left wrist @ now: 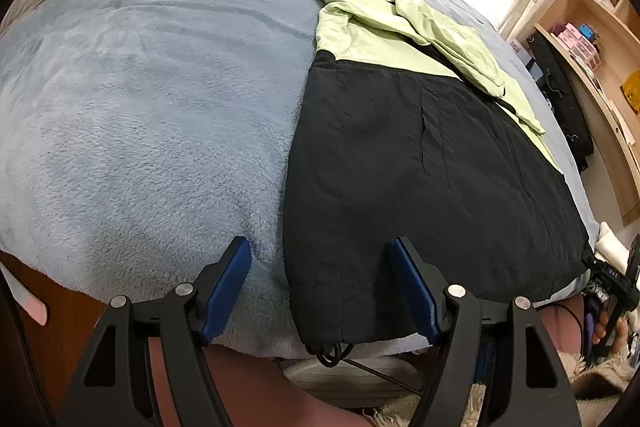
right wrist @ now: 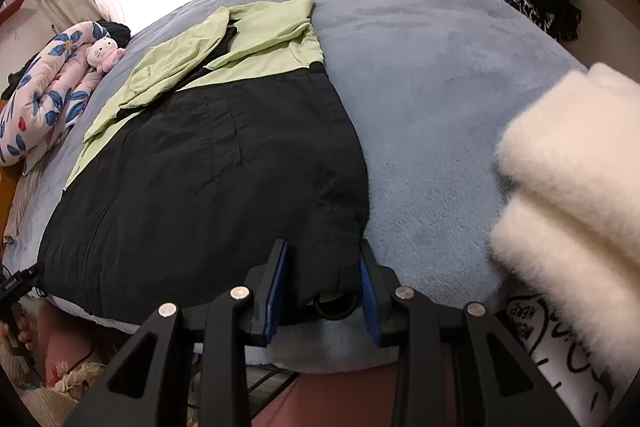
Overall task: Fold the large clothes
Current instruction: 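Grasp the black hem with the left tool while the right tool grasps it, then lift the hem with both tools and fold it toward the hood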
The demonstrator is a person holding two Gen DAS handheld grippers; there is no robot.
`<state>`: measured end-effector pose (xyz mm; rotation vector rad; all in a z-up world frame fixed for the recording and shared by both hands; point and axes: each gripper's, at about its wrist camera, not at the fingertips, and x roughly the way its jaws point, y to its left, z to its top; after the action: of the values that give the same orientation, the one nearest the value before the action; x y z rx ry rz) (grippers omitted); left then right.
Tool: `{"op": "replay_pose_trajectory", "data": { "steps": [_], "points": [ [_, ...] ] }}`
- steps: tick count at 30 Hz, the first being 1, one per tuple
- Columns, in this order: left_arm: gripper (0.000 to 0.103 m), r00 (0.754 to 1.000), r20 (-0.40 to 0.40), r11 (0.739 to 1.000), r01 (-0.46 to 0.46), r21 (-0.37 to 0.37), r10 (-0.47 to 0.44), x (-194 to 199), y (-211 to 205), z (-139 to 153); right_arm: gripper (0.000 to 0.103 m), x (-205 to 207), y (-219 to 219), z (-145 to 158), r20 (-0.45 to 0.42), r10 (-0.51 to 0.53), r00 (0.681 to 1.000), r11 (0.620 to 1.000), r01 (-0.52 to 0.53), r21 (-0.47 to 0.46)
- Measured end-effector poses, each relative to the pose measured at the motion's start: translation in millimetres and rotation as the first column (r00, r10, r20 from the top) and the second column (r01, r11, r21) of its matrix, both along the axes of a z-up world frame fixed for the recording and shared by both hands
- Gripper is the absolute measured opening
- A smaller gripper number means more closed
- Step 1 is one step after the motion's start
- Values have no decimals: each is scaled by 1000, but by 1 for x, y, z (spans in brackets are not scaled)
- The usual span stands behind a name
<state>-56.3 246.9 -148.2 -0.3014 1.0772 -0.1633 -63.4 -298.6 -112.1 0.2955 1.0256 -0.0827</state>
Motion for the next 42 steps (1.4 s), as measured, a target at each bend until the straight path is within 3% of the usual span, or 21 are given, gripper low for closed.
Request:
{"op": "replay_pose_trajectory", "data": {
  "steps": [2,3,7,9,12,20,28,36,42],
  "points": [
    [70,1000,3,1000,8,-1,-8,0,-1,0,33,1,0,-3,-4,-5,1000,1000,5,6],
    [64,1000,2,1000,14,2,-14,0,-2,0,33,2,0,-4,-6,-5,1000,1000,5,6],
    [20,999,-2,998,45,33,-44,0,-12,6,33,1,5,-3,-1,4,1000,1000,-4,-25],
    [12,999,4,998,53,41,-53,0,-17,11,29,1,6,-1,1,5,1000,999,-5,-33],
    [9,999,9,998,40,40,-41,2,-20,18,24,1,12,5,13,-4,1000,999,5,-46],
    [7,996,91,990,3,-142,10,18,-17,67,22,14,19,51,146,1,989,1000,0,-7],
    [6,994,98,992,-42,-121,54,54,-35,94,22,47,19,94,274,-18,961,998,2,60],
    [6,990,127,997,-72,35,67,86,-56,106,22,80,15,100,266,-41,963,996,18,88],
    [6,983,163,994,-96,44,88,117,-55,124,22,112,10,111,283,-55,957,996,32,85]
  ]
}}
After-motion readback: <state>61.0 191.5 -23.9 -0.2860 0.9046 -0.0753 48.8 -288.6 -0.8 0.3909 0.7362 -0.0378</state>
